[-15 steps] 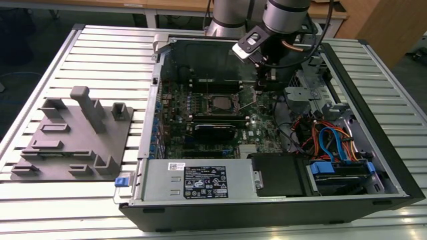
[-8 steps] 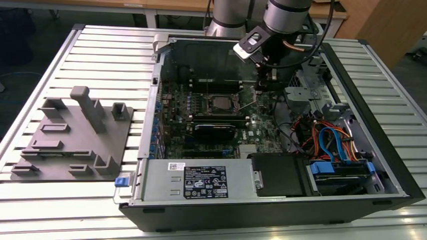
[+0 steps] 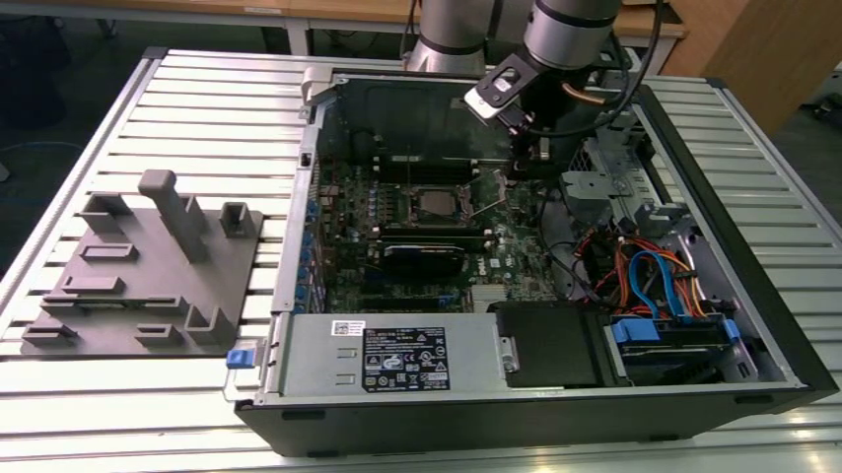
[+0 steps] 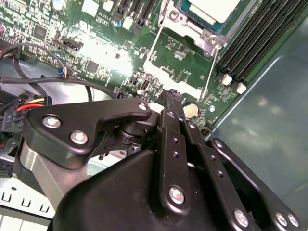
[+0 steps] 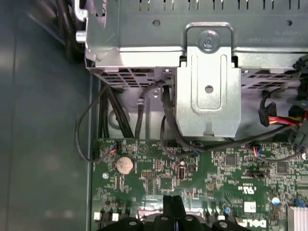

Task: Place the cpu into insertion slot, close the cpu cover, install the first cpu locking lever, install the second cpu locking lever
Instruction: 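Close the cpu cover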

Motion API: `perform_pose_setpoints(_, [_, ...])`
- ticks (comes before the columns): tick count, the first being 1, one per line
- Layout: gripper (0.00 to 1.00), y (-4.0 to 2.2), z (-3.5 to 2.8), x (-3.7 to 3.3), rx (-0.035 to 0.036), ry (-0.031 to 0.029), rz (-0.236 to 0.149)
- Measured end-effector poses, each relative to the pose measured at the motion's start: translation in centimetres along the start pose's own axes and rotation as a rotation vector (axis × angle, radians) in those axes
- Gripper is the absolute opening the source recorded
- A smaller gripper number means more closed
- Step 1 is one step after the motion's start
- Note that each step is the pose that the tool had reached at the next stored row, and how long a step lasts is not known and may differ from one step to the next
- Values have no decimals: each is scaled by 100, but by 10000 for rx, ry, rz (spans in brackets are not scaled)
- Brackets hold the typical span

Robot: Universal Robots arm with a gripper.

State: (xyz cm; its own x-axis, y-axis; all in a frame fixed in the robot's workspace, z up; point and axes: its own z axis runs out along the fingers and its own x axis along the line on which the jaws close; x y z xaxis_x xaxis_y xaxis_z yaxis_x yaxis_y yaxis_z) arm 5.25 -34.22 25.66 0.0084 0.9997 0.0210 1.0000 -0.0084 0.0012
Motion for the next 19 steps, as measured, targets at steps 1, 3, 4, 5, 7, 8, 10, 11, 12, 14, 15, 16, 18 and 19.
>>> perform_pose_setpoints(1, [11, 15, 12, 0, 0, 0, 0])
perform_pose_setpoints(3, [11, 46, 42, 1, 1, 0, 0])
perform_pose_setpoints(4, [11, 56, 60, 2, 2, -2, 0])
perform_pose_setpoints(5, [11, 63, 78, 3, 3, -1, 1])
perform_pose_setpoints(7, [11, 77, 115, 6, 5, 0, 1])
perform_pose_setpoints(8, [11, 82, 133, 12, 6, 0, 0])
perform_pose_setpoints(10, [11, 83, 165, 20, 8, 0, 0])
perform_pose_setpoints(11, [11, 82, 174, 22, 8, 1, 0])
perform_pose_setpoints(12, [11, 74, 179, 24, 8, -1, 1])
perform_pose_setpoints(14, [11, 50, 184, 29, 8, 0, 0])
perform_pose_setpoints(15, [11, 36, 185, 32, 8, 0, 0])
perform_pose_setpoints(16, [11, 18, 185, 36, 8, -1, 1])
perform_pose_setpoints(18, [11, -16, 187, 42, 8, -1, 0])
perform_pose_setpoints(19, [11, -25, 187, 44, 8, 0, 1])
